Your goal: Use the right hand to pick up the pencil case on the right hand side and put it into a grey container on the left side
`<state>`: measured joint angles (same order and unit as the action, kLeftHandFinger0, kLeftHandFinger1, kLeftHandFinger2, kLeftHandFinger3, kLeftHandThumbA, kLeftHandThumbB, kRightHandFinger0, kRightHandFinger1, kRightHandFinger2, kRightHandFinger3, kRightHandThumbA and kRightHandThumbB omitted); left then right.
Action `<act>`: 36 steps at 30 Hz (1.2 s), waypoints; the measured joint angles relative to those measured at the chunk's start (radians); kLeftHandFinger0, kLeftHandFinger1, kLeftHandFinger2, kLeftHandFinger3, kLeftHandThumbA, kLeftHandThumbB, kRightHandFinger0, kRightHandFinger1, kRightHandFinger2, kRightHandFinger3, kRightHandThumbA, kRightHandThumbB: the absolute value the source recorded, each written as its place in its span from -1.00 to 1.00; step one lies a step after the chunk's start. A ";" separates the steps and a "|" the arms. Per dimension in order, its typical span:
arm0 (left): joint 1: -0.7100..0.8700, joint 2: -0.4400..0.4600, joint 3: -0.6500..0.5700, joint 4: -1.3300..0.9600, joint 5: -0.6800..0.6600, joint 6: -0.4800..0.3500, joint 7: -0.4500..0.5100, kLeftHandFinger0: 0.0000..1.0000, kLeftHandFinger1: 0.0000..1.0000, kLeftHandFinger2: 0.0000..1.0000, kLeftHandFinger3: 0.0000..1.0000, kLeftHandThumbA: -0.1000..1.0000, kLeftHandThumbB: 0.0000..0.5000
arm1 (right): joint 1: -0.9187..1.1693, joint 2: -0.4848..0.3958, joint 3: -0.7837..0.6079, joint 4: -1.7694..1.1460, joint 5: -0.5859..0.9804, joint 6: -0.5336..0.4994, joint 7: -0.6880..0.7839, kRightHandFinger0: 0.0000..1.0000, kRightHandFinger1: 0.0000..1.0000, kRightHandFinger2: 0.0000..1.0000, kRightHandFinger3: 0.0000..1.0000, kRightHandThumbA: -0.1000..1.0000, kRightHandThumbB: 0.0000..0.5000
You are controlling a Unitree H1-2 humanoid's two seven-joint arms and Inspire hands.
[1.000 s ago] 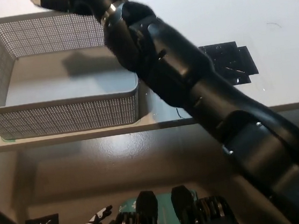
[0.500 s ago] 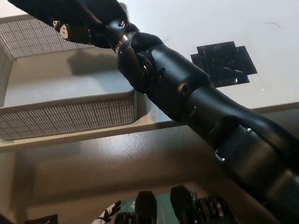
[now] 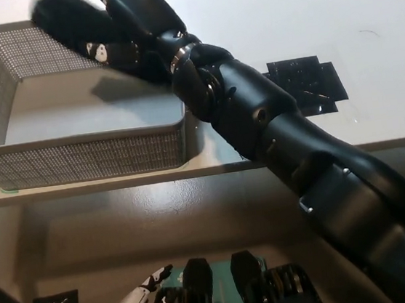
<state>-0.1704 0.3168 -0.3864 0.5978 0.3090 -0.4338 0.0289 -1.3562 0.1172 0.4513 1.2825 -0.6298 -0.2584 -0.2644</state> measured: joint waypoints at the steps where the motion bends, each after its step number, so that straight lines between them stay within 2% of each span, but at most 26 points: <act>1: -0.003 0.000 -0.002 0.000 0.001 0.000 0.000 1.00 1.00 0.97 0.91 1.00 1.00 | 0.002 -0.003 0.000 -0.006 0.003 0.001 0.014 1.00 1.00 1.00 1.00 1.00 1.00; 7: -0.035 0.000 -0.011 0.000 0.020 0.000 -0.005 1.00 1.00 0.98 0.94 1.00 1.00 | 0.012 -0.041 -0.009 -0.099 0.027 0.019 0.119 1.00 1.00 1.00 1.00 1.00 1.00; 9: -0.045 -0.001 -0.014 0.000 0.024 0.000 -0.009 1.00 1.00 1.00 0.96 1.00 1.00 | 0.014 -0.054 -0.016 -0.128 0.031 0.027 0.144 1.00 1.00 1.00 1.00 1.00 0.93; 13: -0.054 -0.001 -0.018 -0.001 0.031 0.000 -0.019 1.00 1.00 1.00 1.00 1.00 1.00 | 0.032 -0.077 -0.029 -0.175 0.046 0.044 0.189 1.00 1.00 1.00 1.00 1.00 1.00; 20: -0.053 -0.002 -0.018 -0.001 0.039 0.000 -0.021 1.00 1.00 1.00 0.87 1.00 1.00 | 0.085 -0.116 -0.049 -0.261 0.063 0.054 0.230 1.00 1.00 1.00 1.00 1.00 1.00; 22: -0.053 -0.002 -0.018 -0.001 0.040 0.000 -0.021 1.00 1.00 1.00 0.89 1.00 1.00 | 0.103 -0.136 -0.062 -0.311 0.070 0.059 0.241 1.00 1.00 1.00 1.00 1.00 0.78; 25: -0.053 -0.002 -0.018 -0.001 0.042 0.000 -0.021 1.00 1.00 1.00 0.92 1.00 1.00 | 0.138 -0.167 -0.084 -0.397 0.077 0.078 0.260 1.00 1.00 1.00 1.00 1.00 0.77; 27: -0.050 -0.002 -0.018 -0.001 0.042 0.000 -0.021 1.00 1.00 1.00 0.92 1.00 1.00 | 0.169 -0.188 -0.097 -0.460 0.085 0.095 0.276 1.00 1.00 1.00 1.00 1.00 0.68; 31: -0.039 -0.001 -0.018 -0.001 0.041 0.000 -0.019 1.00 1.00 1.00 0.87 1.00 1.00 | 0.238 -0.230 -0.130 -0.566 0.104 0.124 0.306 1.00 1.00 1.00 1.00 1.00 0.74; 33: -0.030 0.000 -0.018 -0.001 0.042 0.000 -0.018 1.00 1.00 1.00 0.87 1.00 1.00 | 0.282 -0.253 -0.153 -0.625 0.113 0.139 0.318 1.00 1.00 1.00 1.00 1.00 0.69; 36: -0.020 0.001 -0.017 0.000 0.042 0.000 -0.018 1.00 1.00 1.00 0.93 1.00 1.00 | 0.333 -0.274 -0.185 -0.696 0.135 0.155 0.330 1.00 1.00 1.00 1.00 1.00 0.81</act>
<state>-0.1905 0.3173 -0.4035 0.5977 0.3510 -0.4341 0.0108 -1.0236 -0.1570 0.2665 0.5864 -0.4950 -0.1033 0.0660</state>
